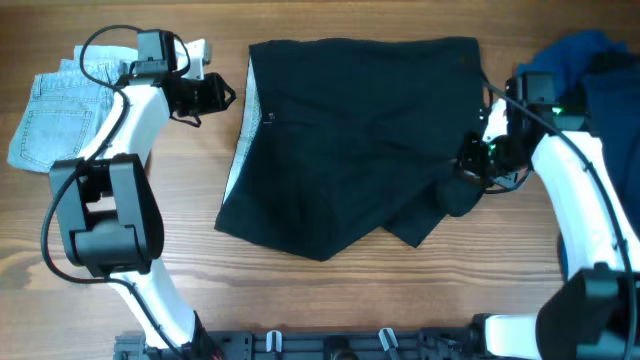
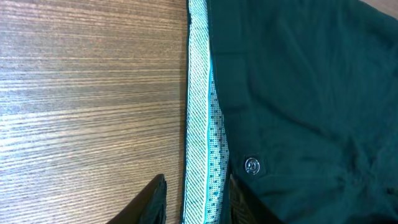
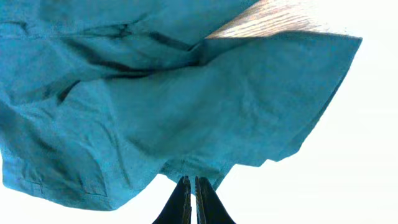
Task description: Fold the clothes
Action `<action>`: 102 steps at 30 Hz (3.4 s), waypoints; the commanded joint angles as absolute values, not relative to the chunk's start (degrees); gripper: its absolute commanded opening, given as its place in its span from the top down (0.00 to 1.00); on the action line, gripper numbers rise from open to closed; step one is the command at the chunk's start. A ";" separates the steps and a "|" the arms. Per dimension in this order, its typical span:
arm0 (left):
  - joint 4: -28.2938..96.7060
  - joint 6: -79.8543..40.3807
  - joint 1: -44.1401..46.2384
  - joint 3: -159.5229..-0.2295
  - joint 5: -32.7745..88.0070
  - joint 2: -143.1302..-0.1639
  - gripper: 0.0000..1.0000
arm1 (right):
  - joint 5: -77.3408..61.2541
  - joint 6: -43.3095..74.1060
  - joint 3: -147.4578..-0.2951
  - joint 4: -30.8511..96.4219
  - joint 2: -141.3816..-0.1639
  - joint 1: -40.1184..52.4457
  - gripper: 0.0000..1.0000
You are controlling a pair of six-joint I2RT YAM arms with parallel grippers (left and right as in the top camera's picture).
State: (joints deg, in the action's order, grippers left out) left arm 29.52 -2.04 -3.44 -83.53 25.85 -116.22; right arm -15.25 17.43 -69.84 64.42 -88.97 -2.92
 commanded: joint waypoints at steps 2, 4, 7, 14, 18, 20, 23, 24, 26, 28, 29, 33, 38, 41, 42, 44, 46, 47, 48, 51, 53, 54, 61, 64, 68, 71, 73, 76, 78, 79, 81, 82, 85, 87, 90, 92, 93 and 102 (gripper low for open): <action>29.28 -2.37 -3.55 -84.55 25.89 -114.63 0.67 | -8.38 28.75 -68.25 64.01 -86.89 6.52 0.96; 29.56 -2.35 -3.55 -84.55 25.89 -114.63 0.66 | -5.54 31.14 -67.20 63.99 -86.89 11.18 0.70; 29.54 -2.35 -3.55 -84.55 25.89 -114.65 0.66 | -3.33 33.47 -67.11 67.37 -86.89 15.29 0.73; 29.52 -2.35 -3.55 -84.55 25.89 -114.65 0.66 | 0.45 42.26 -65.91 72.27 -86.89 20.34 0.96; 29.52 -2.35 -3.55 -84.55 25.89 -114.65 0.66 | -1.37 44.58 -56.69 65.21 -86.89 21.54 0.96; 29.54 -2.35 -3.55 -84.55 25.89 -114.65 0.65 | -4.36 44.53 -52.14 59.59 -86.89 21.54 0.88; 29.56 -2.35 -3.55 -84.55 25.89 -114.65 0.65 | -4.32 45.08 -48.49 55.16 -86.89 21.54 0.55; 29.56 -2.35 -3.55 -84.55 25.89 -114.65 0.65 | -4.32 45.45 -47.57 53.49 -86.89 21.54 0.45; 29.63 -2.35 -3.55 -84.55 25.89 -114.65 0.65 | -4.29 48.23 -44.38 49.17 -86.89 21.54 0.29; 29.76 -2.33 -3.55 -84.55 25.89 -114.65 0.65 | -4.23 49.04 -42.11 45.45 -86.89 21.54 0.30; 29.74 -2.33 -3.55 -84.55 25.89 -114.65 0.65 | -3.84 49.74 -41.25 43.81 -86.89 21.54 0.32; 29.76 -2.33 -3.55 -84.55 25.89 -114.65 0.65 | -3.46 50.43 -38.72 38.98 -86.89 21.54 0.41; 29.78 -2.33 -3.55 -84.55 25.89 -114.65 0.64 | -0.38 49.15 -38.63 40.32 -86.83 20.93 0.96; 29.74 -2.33 -3.55 -84.55 25.89 -114.65 0.64 | 6.22 46.48 -42.63 50.61 -85.41 14.70 0.96; 29.76 -2.33 -3.55 -84.55 25.89 -114.65 0.64 | 6.68 45.84 -43.72 52.49 -84.58 11.07 0.96; 29.76 -2.33 -3.55 -84.55 25.89 -114.65 0.64 | 6.24 43.40 -44.38 52.71 -83.50 4.62 0.96; 29.78 -2.33 -3.55 -84.55 25.89 -114.65 0.64 | 4.86 39.11 -44.38 52.03 -83.26 -3.27 0.96; 29.78 -2.33 -3.55 -84.55 25.89 -114.65 0.64 | 3.68 37.12 -44.38 51.79 -83.29 -6.00 0.96; 29.76 -2.33 -3.55 -84.55 25.89 -114.65 0.64 | 1.83 35.24 -44.38 51.79 -83.29 -8.40 0.96; 29.76 -2.35 -3.55 -84.55 25.89 -114.63 0.64 | 0.45 32.97 -44.36 53.41 -83.31 -10.52 0.96; 29.76 -2.33 -3.55 -84.55 25.89 -114.65 0.64 | 0.54 32.97 -44.45 54.22 -83.24 -10.52 0.93; 29.56 -2.35 -3.55 -84.55 25.91 -114.63 0.64 | 0.60 32.29 -45.08 55.16 -83.24 -10.55 0.85; 29.98 -3.95 -2.87 -85.60 30.15 -110.00 0.68 | -1.13 17.96 -70.11 67.22 -83.24 -10.52 0.04; 36.80 -3.22 -0.64 -85.49 33.58 -109.12 0.62 | -3.97 11.70 -73.41 61.82 -83.33 -10.52 0.03; 44.51 -3.18 0.64 -85.45 33.82 -110.43 0.55 | -4.86 8.25 -73.38 52.40 -86.54 -10.48 0.25; 46.63 -3.20 1.21 -85.34 34.06 -112.38 0.52 | -8.14 6.24 -73.38 48.49 -91.07 -10.48 0.52; 47.31 -3.22 1.91 -85.34 34.09 -114.39 0.40 | -8.67 5.98 -73.38 46.81 -95.26 -10.48 0.80; 47.51 -3.18 2.66 -85.30 34.11 -116.14 0.41 | -8.69 5.98 -73.38 45.60 -99.33 -10.48 0.96; 47.83 -3.18 3.68 -85.06 34.11 -117.47 0.51 | -9.13 6.00 -73.38 45.67 -102.04 -10.46 0.95; 47.79 -3.14 4.36 -84.47 34.06 -117.49 0.55 | -9.13 5.98 -73.36 45.63 -102.78 -10.46 0.96; 47.64 -1.74 5.52 -83.37 33.91 -117.49 0.55 | -9.13 5.98 -72.62 44.88 -103.83 -10.28 0.96; 47.31 -1.74 5.93 -82.61 33.63 -117.49 0.57 | -9.13 5.96 -72.07 44.29 -104.05 -10.09 0.96; 46.70 -1.76 6.22 -81.34 30.28 -117.51 0.94 | -9.10 5.96 -71.29 42.92 -104.16 -9.43 0.95; 45.84 -1.74 6.22 -81.30 29.91 -117.51 0.96 | -9.10 5.98 -71.29 42.44 -104.16 -9.39 0.96; 44.10 -1.74 6.22 -81.30 29.67 -117.51 0.96 | -9.08 5.96 -71.29 42.44 -104.16 -9.39 0.96; 43.44 -1.72 6.22 -81.30 27.27 -117.51 0.96 | -9.08 5.96 -71.29 42.46 -104.16 -9.39 0.96; 43.48 -1.74 6.20 -81.30 26.89 -117.51 0.96 | -9.08 5.96 -71.29 42.44 -104.16 -9.39 0.96; 43.29 -1.74 5.69 -81.30 23.81 -119.81 0.47 | -9.08 6.00 -71.29 42.46 -104.16 -9.39 0.94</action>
State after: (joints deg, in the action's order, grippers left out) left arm 43.42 -2.22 5.89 -81.80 24.93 -117.21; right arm -7.97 6.72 -71.96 42.70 -103.09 -9.69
